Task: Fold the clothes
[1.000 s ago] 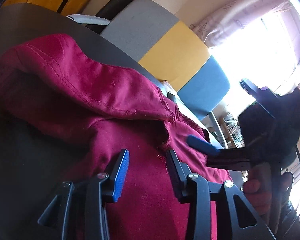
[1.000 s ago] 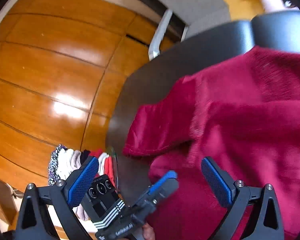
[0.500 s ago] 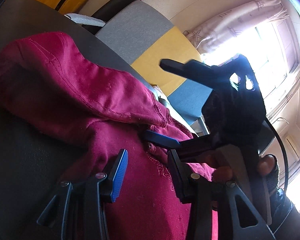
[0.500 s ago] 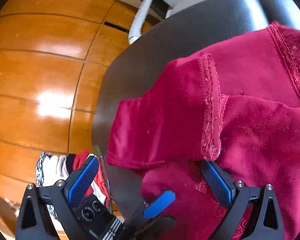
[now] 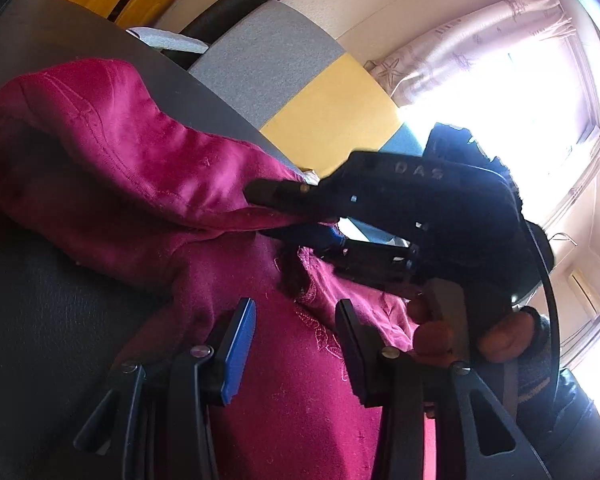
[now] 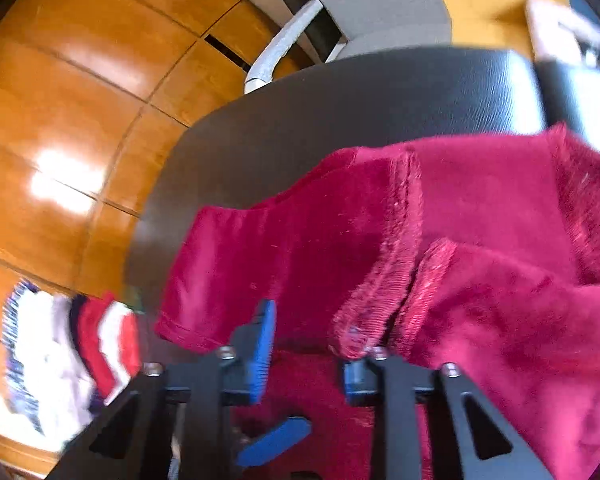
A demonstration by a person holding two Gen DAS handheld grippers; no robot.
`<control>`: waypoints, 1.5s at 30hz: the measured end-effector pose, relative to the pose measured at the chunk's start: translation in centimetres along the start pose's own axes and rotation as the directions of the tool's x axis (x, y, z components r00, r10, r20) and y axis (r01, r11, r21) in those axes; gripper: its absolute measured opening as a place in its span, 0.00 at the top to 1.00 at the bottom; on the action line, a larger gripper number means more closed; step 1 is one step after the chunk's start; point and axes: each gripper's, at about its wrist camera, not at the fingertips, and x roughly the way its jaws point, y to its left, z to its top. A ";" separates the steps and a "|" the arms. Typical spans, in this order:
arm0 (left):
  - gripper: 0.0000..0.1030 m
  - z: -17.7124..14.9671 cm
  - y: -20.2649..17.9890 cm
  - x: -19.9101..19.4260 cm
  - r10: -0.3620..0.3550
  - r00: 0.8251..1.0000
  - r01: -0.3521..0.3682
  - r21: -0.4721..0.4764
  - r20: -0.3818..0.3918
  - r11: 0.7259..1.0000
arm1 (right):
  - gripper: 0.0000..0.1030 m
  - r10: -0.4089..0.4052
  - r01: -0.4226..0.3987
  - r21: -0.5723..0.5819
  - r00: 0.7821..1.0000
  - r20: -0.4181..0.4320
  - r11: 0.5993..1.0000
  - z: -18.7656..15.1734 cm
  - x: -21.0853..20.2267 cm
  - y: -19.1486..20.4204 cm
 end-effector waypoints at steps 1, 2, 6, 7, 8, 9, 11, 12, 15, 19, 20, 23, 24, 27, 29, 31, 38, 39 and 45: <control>0.60 0.0 0.0 0.0 0.003 1.000 -0.003 0.002 -0.001 1.000 | 0.79 -0.033 0.033 -0.029 0.999 0.013 0.999 0.0 -0.3 0.4; 0.60 0.0 -0.1 0.1 0.006 1.000 -0.006 0.004 -0.002 1.000 | 0.80 -0.047 0.049 -0.058 0.998 0.036 0.997 0.1 -0.9 1.0; 0.60 0.0 -0.1 0.3 0.015 1.000 -0.015 0.010 -0.004 1.000 | 0.83 -0.098 0.120 -0.177 0.986 0.133 0.977 0.4 -3.8 3.2; 0.60 0.0 -0.1 0.3 0.017 1.000 -0.017 0.011 -0.005 1.000 | 0.83 -0.111 0.142 -0.207 0.981 0.157 0.968 0.5 -4.5 3.9; 0.60 0.1 -0.1 0.3 0.018 1.000 -0.018 0.011 -0.005 1.000 | 0.83 -0.126 0.166 -0.230 0.976 0.180 0.959 0.8 -5.1 4.8; 0.60 0.1 -0.1 0.3 0.020 1.000 -0.020 0.012 -0.006 1.000 | 0.83 -0.135 0.185 -0.251 0.970 0.203 0.950 0.8 -6.0 5.1; 0.60 0.0 -0.1 0.2 0.022 1.000 -0.021 0.013 -0.007 1.000 | 0.83 -0.142 0.202 -0.261 0.963 0.231 0.944 0.8 -7.4 5.4; 0.60 0.0 -0.1 0.3 0.022 1.000 -0.022 0.013 -0.008 1.000 | 0.83 -0.147 0.215 -0.270 0.957 0.251 0.939 0.6 -8.3 5.5; 0.60 -0.3 0.0 -0.2 0.023 1.000 -0.023 0.014 -0.010 1.000 | 0.83 -0.174 0.257 -0.277 0.941 0.292 0.926 0.1 -10.8 4.9; 0.60 -0.2 -0.1 -0.2 0.033 0.999 -0.033 0.019 -0.013 0.999 | 0.83 -0.223 0.311 -0.239 0.916 0.333 0.920 -1.3 -14.2 2.3; 0.60 -0.3 -0.1 -0.3 0.035 0.999 -0.034 0.020 -0.014 0.999 | 0.83 -0.240 0.324 -0.217 0.909 0.341 0.921 -1.9 -15.2 1.1; 0.60 0.0 -0.3 0.1 0.041 0.999 -0.041 0.023 -0.015 0.999 | 0.83 -0.293 0.360 -0.149 0.892 0.344 0.921 -3.7 -17.0 -2.7; 0.60 0.0 -0.3 0.2 0.044 0.999 -0.044 0.025 -0.016 0.999 | 0.83 -0.311 0.369 -0.122 0.888 0.339 0.921 -4.5 -17.4 -4.1; 0.60 0.1 -0.5 0.4 0.053 0.998 -0.053 0.030 -0.018 0.998 | 0.83 -0.349 0.377 -0.036 0.886 0.307 0.925 -6.6 -17.9 -8.5; 0.60 0.0 -0.6 0.6 0.058 0.998 -0.058 0.034 -0.019 0.998 | 0.83 -0.357 0.369 0.013 0.889 0.288 0.929 -8.1 -17.7 -10.7; 0.60 0.1 -0.6 0.6 0.063 0.998 -0.062 0.037 -0.021 0.997 | 0.79 -0.355 0.352 0.063 0.894 0.274 0.934 -9.3 -17.2 -12.7; 0.60 0.0 -0.8 0.7 0.076 0.997 -0.075 0.046 -0.024 0.996 | 0.53 -0.171 0.093 0.228 0.921 0.351 0.969 -11.6 -17.7 -16.5; 0.60 0.0 -0.8 0.7 0.077 0.997 -0.075 0.047 -0.024 0.996 | 0.46 -0.144 0.053 0.246 0.918 0.369 0.968 -11.6 -17.8 -16.7; 0.60 -0.1 -0.6 0.4 0.080 0.997 -0.079 0.050 -0.024 0.996 | 0.65 -0.165 0.048 0.293 0.907 0.387 0.955 -11.1 -17.7 -16.3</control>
